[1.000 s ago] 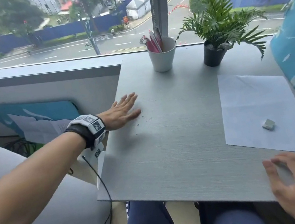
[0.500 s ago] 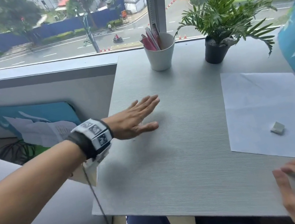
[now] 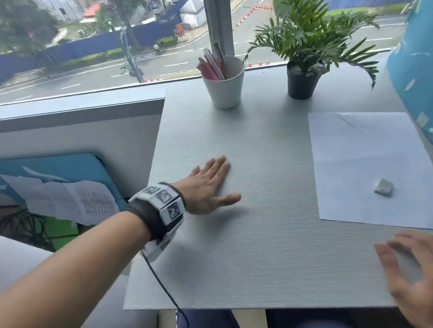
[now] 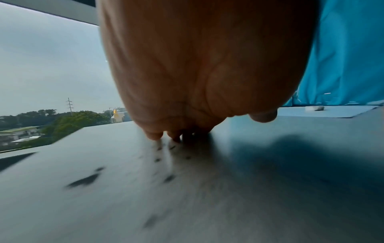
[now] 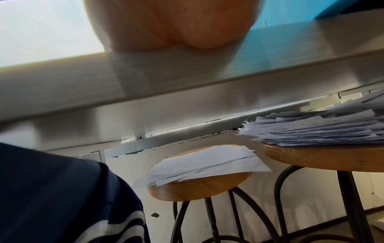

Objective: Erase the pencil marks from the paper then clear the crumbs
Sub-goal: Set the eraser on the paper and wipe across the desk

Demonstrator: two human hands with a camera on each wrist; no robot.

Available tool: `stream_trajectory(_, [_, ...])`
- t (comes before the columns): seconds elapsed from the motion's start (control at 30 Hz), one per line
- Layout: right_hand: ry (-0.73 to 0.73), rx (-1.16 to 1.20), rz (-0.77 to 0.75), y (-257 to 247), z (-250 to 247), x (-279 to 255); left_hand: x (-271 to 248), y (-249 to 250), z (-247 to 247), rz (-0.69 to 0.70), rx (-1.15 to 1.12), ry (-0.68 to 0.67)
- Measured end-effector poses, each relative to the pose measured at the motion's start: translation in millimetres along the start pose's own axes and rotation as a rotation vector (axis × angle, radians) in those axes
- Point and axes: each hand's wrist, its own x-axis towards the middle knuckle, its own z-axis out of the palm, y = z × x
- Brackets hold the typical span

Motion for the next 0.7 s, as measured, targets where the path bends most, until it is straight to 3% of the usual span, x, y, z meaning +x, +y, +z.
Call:
stream_trajectory(0.1, [-0.090,0.063,0.043,-14.6,-3.4,11.1,-37.9,-22.5,14.0,0.001,0.001,-0.075])
stream_trajectory(0.2, [-0.245,0.166,0.016,-55.0,-17.0,38.9,-71.6,-28.0,18.4,0.044,-0.082,0.013])
stream_trajectory(0.33, [-0.688,0.260,-0.105,-125.3,-7.8,80.5,-116.5,-25.3,32.2,0.061,-0.186,0.149])
stream_trajectory(0.47, [-1.096,-0.103,-0.221,-155.0,60.9,118.8,-138.0,-29.6,46.8,0.037,-0.168,0.171])
stream_trajectory(0.57, [-1.162,-0.377,-0.129,-156.1,108.0,124.5,-152.7,-34.5,67.3,0.033,-0.170,0.176])
stream_trajectory(0.7, [-1.191,-0.371,-0.137,-192.3,137.4,89.6,-160.6,-39.9,92.1,0.016,-0.167,0.171])
